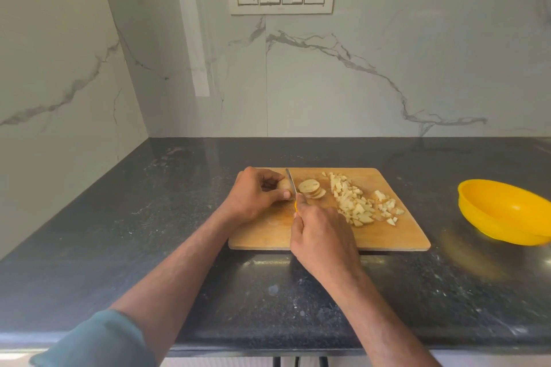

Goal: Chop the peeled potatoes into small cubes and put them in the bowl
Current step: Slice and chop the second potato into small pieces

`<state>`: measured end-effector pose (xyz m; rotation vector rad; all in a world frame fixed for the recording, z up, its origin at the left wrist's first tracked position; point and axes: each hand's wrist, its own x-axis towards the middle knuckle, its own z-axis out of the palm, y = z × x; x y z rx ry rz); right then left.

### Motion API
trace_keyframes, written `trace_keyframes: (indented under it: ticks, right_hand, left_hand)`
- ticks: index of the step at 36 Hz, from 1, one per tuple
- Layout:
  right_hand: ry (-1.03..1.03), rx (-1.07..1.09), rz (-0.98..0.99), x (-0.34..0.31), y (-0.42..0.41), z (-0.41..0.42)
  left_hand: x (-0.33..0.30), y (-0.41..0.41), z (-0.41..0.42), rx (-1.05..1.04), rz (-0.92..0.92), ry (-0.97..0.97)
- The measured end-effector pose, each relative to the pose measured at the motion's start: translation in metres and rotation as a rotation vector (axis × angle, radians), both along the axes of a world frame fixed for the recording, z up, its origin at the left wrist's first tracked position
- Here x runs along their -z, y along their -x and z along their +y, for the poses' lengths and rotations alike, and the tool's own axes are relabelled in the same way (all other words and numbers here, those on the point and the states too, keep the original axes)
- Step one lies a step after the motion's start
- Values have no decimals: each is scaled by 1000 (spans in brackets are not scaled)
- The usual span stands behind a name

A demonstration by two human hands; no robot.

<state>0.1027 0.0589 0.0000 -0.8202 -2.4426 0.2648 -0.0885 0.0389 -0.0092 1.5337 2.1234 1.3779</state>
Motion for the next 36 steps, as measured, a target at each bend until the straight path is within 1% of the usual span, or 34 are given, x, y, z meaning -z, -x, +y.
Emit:
trace_keyframes:
  ticks: [7, 11, 17, 23, 27, 33, 36]
  right_hand:
    - [13, -1, -1, -2, 6, 6]
    - [31, 7, -11, -3, 10, 9]
    - [97, 14, -8, -9, 15, 17]
    - [26, 38, -61, -4, 10, 13]
    - [23, 34, -86, -2, 6, 11]
    - [-19, 33, -90, -1, 3, 8]
    - [-12, 37, -87, 0, 3, 9]
  left_hand:
    - [-2, -2, -2, 12, 2, -6]
    - [-3, -5, -2, 21, 34, -18]
    - [0, -3, -1, 1, 50, -21]
    - [-1, -5, -1, -24, 61, -8]
    - [-1, -6, 0, -45, 63, 3]
    - [-2, -7, 0, -56, 37, 12]
    - [-3, -8, 0, -70, -5, 5]
